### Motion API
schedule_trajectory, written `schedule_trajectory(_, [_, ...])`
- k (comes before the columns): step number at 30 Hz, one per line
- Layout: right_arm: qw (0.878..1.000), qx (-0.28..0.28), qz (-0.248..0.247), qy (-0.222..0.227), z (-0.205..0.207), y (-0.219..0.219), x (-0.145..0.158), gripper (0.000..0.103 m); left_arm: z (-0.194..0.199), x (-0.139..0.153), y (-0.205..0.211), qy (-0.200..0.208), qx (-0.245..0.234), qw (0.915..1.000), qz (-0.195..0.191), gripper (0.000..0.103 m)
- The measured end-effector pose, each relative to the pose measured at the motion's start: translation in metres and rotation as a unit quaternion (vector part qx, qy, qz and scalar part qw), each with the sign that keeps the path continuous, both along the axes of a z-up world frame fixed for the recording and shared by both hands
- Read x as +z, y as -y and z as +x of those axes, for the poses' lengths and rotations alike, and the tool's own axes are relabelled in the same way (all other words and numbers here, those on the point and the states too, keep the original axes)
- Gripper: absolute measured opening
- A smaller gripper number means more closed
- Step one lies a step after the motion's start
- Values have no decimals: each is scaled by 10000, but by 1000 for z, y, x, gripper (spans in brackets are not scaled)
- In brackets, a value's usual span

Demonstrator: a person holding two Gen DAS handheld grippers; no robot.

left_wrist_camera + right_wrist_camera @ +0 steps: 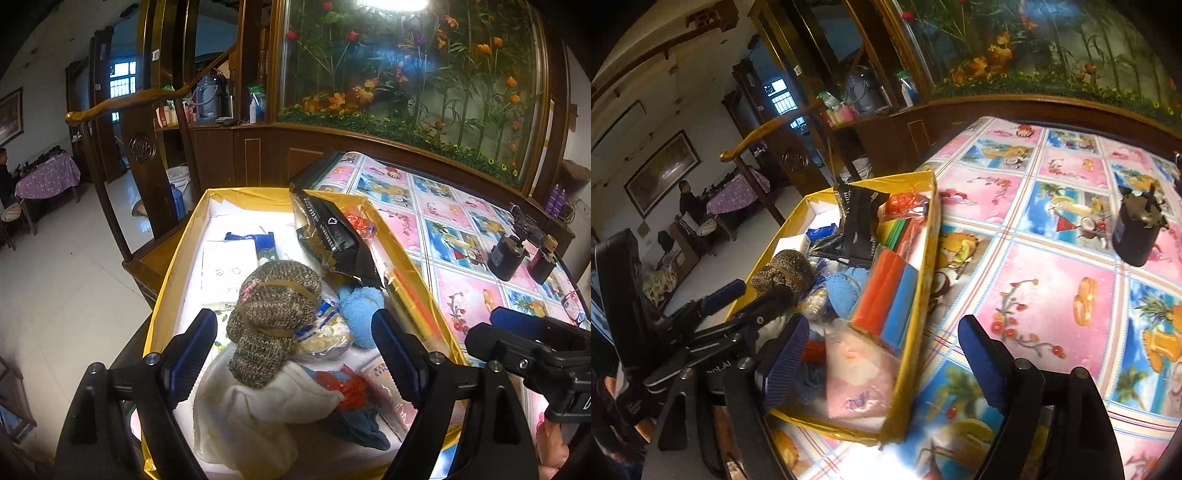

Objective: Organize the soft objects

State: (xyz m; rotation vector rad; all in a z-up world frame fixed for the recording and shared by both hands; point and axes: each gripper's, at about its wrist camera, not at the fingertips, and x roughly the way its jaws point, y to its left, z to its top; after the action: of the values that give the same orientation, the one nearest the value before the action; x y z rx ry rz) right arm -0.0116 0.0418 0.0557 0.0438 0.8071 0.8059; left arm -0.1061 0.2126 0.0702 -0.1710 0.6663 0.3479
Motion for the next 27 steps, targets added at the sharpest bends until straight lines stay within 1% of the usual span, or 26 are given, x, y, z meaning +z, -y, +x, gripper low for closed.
schedule_trajectory(4, [9998, -57, 41, 205, -10, 15, 2, 93, -3, 3, 10, 47, 99, 9998, 150, 90])
schedule_trajectory(5, [9996, -82, 24, 279, -13, 18, 3, 93, -2, 4, 12, 45, 130, 9997, 206, 92])
schedule_trajectory(6, [9994, -97, 4, 342, -16, 22, 3, 94, -3, 5, 15, 39, 167, 9995, 270, 94])
schedule_trajectory(10, [9987, -41, 63, 497, -27, 31, 6, 94, -4, 7, 23, 35, 280, 9988, 402, 95])
schedule_trajectory(14, [9976, 27, 35, 698, -37, 35, 8, 96, -1, 6, 34, -81, 504, 9956, 781, 96])
schedule_trajectory(18, [9964, 23, -86, 842, -42, 37, 8, 96, -4, 6, 40, -69, 493, 9952, 840, 96])
schedule_trajectory(19, [9960, 3, -78, 893, -44, 37, 9, 96, -4, 6, 40, -70, 504, 9950, 862, 96])
schedule_trajectory(21, [9947, 88, 110, 1014, -49, 43, 10, 96, -5, 6, 43, -74, 538, 9943, 917, 96])
schedule_trajectory(23, [9934, 114, 90, 1136, -54, 44, 10, 99, -6, 6, 44, -74, 564, 9937, 969, 96])
schedule_trajectory(25, [9921, 132, 22, 1244, -57, 44, 9, 99, -8, 6, 45, -64, 585, 9932, 1006, 96])
schedule_trajectory(27, [9923, 89, 0, 1238, -56, 45, 8, 99, -10, 6, 46, -70, 627, 9925, 1045, 96])
